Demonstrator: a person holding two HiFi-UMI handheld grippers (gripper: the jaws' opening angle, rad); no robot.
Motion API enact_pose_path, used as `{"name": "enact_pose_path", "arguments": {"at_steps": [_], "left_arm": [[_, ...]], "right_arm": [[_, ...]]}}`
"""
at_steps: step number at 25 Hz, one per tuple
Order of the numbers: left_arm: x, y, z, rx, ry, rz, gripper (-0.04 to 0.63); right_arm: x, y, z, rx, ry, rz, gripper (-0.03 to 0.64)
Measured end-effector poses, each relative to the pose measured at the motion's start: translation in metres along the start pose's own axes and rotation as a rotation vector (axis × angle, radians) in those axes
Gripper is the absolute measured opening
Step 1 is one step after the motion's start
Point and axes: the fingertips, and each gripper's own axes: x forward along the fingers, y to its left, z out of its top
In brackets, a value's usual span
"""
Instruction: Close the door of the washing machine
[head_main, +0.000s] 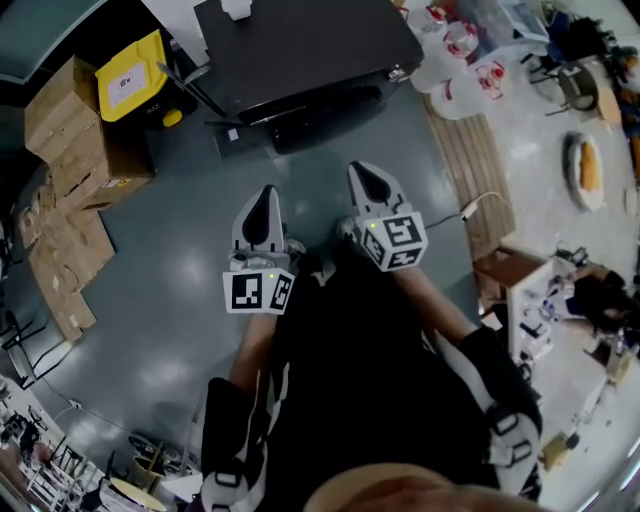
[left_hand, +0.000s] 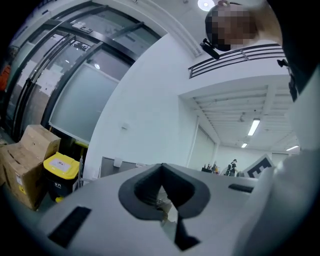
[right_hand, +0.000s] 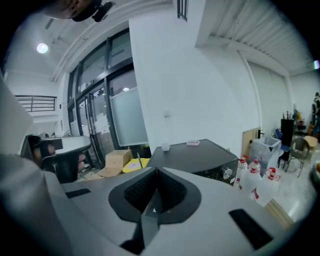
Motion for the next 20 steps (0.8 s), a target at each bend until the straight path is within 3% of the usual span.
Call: {"name": "enact_pose_path", "arguments": {"at_steps": [6,14,20], "left_arm": [[0.003,-0.03,0.006,0.035,-0.009,0.026,0.005],[0.008,-0.016,0.02,0.048,-0.039,0.095,0.005],[0.008,-0.014,0.022,0.045,-0.05,0.11,0.005]], "right_arm": [[-0.033,-0.009,0.025,0.019,-0.041,0.023,0.009],[-0.035,-0.003,0.048,-0.045,-0.095,0.089,0.009],[-0.034,0.0,0.047,-0.009,-0.113,0.094,0.009]]}}
